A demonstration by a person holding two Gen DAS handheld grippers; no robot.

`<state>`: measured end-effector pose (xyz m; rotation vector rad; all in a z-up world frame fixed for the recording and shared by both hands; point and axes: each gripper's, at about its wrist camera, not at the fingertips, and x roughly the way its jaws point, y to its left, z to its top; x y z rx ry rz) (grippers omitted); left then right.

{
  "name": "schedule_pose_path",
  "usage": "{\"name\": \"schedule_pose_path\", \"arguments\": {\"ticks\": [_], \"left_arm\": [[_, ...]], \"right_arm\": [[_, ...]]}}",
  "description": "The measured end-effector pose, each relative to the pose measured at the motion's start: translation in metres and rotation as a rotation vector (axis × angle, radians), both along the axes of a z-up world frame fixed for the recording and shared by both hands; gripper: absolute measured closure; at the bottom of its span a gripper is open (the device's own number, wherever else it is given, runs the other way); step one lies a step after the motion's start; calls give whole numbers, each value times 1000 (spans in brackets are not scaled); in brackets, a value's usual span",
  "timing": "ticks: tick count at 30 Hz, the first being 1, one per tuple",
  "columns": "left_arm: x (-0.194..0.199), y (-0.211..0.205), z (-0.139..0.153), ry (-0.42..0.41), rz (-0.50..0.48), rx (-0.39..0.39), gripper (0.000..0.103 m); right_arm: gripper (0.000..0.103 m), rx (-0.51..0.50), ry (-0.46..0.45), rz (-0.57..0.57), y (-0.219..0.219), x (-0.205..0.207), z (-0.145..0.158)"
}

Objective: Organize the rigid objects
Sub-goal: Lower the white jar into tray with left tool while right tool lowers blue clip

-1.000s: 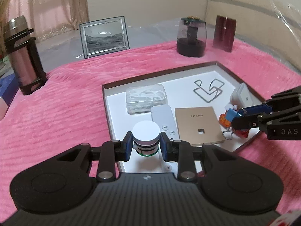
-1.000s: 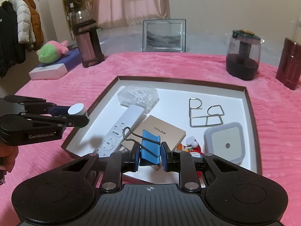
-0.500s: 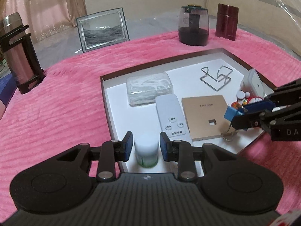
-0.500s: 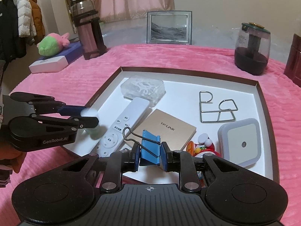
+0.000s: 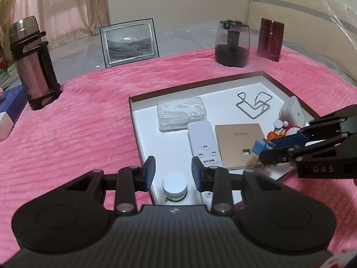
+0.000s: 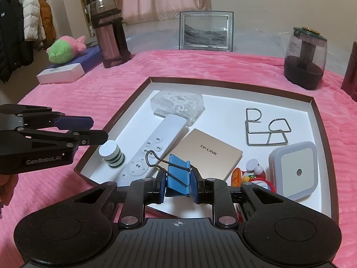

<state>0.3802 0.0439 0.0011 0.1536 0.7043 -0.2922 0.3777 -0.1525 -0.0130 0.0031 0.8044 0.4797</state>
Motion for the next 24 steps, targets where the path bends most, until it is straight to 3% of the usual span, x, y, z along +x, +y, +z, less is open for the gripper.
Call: {"name": "schedule_pose_path", "arguments": {"ticks": [13, 24], "left_arm": [[-8, 3, 0, 6, -1, -14, 73], [-18, 6, 1, 16, 13, -43, 73]], "right_arm": [[83, 11, -4, -22, 2, 2, -2], [76, 17, -13, -46, -10, -6, 2]]}}
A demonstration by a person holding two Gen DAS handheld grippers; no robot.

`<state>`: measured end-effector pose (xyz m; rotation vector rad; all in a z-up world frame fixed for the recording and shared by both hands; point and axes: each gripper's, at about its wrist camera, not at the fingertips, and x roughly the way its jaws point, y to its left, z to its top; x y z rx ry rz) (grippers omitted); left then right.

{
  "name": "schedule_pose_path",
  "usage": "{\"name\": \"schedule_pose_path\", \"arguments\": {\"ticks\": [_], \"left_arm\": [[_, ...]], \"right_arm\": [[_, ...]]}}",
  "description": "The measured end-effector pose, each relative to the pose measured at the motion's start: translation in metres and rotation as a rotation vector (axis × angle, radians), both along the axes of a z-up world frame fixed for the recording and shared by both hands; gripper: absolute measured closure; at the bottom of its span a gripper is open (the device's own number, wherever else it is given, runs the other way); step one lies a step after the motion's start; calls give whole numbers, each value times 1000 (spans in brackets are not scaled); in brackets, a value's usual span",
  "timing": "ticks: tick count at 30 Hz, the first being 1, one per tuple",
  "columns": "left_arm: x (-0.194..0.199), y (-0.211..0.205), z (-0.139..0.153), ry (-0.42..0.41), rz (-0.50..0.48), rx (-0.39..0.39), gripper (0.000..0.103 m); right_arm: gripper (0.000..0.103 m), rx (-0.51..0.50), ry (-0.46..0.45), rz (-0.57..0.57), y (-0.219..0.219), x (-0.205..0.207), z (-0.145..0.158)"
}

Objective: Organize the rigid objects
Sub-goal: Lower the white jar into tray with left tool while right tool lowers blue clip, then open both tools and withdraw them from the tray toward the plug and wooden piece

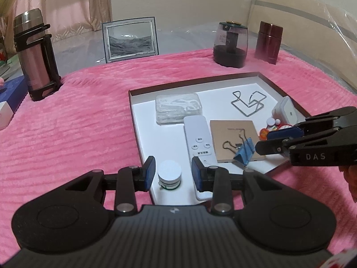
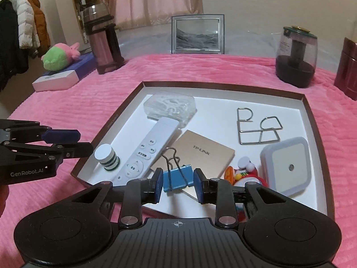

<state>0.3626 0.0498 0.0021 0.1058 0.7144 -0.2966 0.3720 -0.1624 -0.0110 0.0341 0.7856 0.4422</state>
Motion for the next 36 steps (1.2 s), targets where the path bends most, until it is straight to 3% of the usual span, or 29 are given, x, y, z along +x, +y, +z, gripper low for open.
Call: {"name": "schedule_pose_path", "arguments": {"ticks": [22, 36], "left_arm": [[-95, -18, 43, 3, 35, -68, 72], [-171, -21, 48, -14, 69, -103, 72]], "right_arm": [[71, 35, -59, -29, -16, -104, 50], [62, 71, -79, -91, -46, -187, 61]]}}
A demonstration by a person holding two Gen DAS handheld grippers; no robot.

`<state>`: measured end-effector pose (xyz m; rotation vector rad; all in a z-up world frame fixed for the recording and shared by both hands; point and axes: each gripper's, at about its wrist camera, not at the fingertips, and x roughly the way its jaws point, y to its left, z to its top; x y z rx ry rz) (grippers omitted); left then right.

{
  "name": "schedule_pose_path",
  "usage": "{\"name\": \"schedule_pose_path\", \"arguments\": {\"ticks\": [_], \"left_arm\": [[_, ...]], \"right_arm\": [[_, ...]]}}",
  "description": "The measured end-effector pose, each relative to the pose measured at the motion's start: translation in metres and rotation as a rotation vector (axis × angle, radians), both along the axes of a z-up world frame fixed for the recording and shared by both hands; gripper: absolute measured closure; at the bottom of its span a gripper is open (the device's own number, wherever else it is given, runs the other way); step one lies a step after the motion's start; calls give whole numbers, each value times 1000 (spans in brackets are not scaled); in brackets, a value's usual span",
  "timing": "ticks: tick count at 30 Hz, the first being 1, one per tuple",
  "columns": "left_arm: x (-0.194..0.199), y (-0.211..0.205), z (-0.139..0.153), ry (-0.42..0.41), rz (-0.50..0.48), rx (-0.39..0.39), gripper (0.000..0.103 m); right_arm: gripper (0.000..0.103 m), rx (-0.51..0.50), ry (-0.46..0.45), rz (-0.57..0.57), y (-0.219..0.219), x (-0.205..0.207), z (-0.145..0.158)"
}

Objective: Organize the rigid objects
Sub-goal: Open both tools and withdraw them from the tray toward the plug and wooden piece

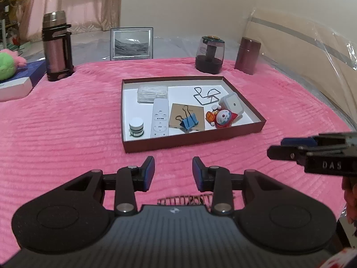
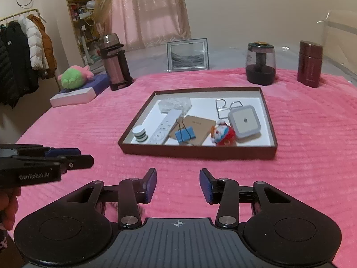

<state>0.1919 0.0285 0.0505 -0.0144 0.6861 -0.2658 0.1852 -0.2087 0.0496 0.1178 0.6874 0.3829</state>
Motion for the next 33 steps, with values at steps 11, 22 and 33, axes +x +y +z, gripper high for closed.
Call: {"name": "schedule_pose_path", "arguments": {"ticks": [11, 22, 33], "left_arm": [[-50, 3, -5, -5, 49, -34, 70], [-81, 8, -28, 16, 102, -21, 59], [-81, 6, -44, 52, 100, -23, 52]], "right_arm": [[57, -23, -18, -7, 0, -56, -9], [47, -16, 21, -1, 6, -87, -37], [43, 16, 61, 5, 16, -91, -50]]}}
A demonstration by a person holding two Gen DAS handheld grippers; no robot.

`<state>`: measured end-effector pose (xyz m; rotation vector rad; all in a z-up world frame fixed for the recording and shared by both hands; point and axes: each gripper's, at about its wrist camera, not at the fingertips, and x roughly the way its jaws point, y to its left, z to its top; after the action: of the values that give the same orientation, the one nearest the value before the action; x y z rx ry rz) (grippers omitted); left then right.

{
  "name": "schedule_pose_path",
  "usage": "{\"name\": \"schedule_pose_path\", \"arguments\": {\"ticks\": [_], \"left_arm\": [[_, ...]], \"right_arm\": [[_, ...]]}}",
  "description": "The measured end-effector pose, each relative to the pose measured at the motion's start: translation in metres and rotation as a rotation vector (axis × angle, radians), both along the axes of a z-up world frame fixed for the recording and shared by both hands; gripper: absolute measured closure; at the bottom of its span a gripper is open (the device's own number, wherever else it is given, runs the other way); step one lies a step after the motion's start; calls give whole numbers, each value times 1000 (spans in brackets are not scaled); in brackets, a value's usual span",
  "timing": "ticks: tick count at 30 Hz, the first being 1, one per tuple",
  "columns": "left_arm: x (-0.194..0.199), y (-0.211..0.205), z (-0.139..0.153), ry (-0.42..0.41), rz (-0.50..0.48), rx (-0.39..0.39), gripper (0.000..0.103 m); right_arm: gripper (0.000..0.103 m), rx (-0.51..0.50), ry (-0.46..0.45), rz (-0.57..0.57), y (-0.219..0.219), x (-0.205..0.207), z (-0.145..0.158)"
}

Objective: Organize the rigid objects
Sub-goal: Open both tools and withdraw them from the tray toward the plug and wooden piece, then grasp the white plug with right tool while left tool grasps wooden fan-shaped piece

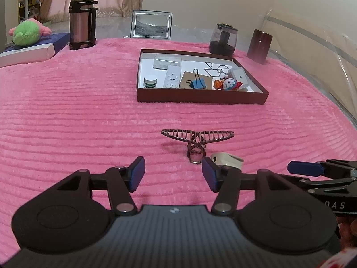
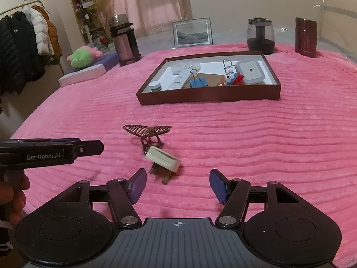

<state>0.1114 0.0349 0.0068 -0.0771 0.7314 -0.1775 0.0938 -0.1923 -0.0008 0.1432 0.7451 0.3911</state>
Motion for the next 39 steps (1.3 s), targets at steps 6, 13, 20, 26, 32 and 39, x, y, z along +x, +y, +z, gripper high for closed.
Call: {"name": "schedule_pose_path", "arguments": {"ticks": [6, 13, 20, 26, 32, 39], "left_arm": [[3, 0, -2, -2, 1, 16, 48], [8, 4, -4, -7, 3, 31, 45], [16, 10, -9, -7, 6, 31, 44], [23, 15, -15, -6, 4, 59, 44], [31, 23, -23, -1, 7, 40, 44], [38, 26, -30, 6, -1, 30, 44]], "right_arm": [[41, 4, 13, -7, 2, 4, -4], [41, 22, 33, -14, 7, 14, -9], [41, 43, 55, -20, 15, 26, -17], [41, 86, 106, -49, 23, 39, -25], [41, 129, 132, -83, 29, 52, -30], [41, 146, 168, -118, 35, 64, -38]]}}
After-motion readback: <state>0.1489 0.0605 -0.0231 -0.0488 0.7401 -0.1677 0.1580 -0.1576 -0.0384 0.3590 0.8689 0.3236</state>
